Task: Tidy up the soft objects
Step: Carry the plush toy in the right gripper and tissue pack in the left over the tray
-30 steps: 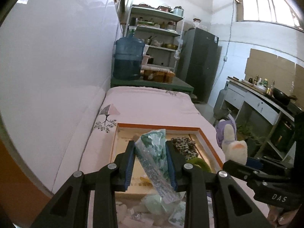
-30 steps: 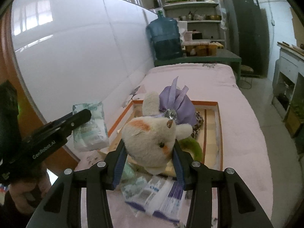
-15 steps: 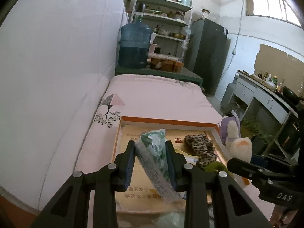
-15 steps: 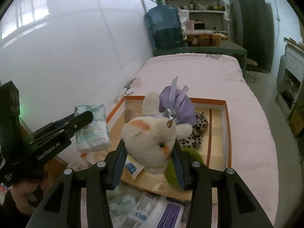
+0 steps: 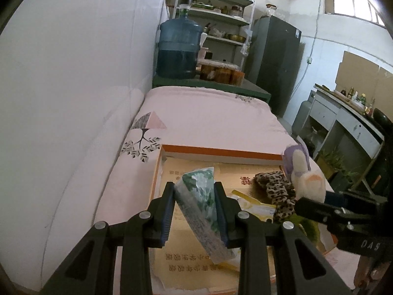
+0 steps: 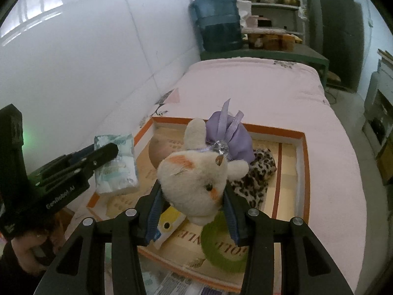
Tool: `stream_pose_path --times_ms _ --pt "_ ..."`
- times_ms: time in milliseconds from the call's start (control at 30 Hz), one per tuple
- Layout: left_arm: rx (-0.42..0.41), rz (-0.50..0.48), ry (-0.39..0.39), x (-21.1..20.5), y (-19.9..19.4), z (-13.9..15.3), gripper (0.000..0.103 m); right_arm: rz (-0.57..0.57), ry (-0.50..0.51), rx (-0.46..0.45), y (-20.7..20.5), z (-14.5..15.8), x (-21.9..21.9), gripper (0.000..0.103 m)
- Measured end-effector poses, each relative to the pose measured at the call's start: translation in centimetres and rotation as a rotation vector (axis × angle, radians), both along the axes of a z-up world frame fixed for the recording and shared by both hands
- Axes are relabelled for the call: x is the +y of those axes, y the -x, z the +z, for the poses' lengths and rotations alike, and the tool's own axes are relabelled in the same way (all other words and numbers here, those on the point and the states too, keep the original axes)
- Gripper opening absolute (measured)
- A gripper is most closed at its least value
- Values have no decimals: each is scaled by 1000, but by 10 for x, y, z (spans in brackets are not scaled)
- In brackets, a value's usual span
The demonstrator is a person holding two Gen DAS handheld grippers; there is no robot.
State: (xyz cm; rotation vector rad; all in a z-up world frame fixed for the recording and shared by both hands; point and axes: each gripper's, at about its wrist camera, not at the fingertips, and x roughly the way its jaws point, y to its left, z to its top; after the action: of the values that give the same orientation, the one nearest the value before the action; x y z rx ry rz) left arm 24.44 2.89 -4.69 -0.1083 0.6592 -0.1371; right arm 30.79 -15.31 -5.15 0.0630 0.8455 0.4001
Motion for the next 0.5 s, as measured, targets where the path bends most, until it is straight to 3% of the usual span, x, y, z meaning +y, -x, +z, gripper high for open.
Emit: stream_pose_path --times_ms 500 --pt "75 -5 0 0 -15 -25 31 52 -5 91 -44 -30 10 47"
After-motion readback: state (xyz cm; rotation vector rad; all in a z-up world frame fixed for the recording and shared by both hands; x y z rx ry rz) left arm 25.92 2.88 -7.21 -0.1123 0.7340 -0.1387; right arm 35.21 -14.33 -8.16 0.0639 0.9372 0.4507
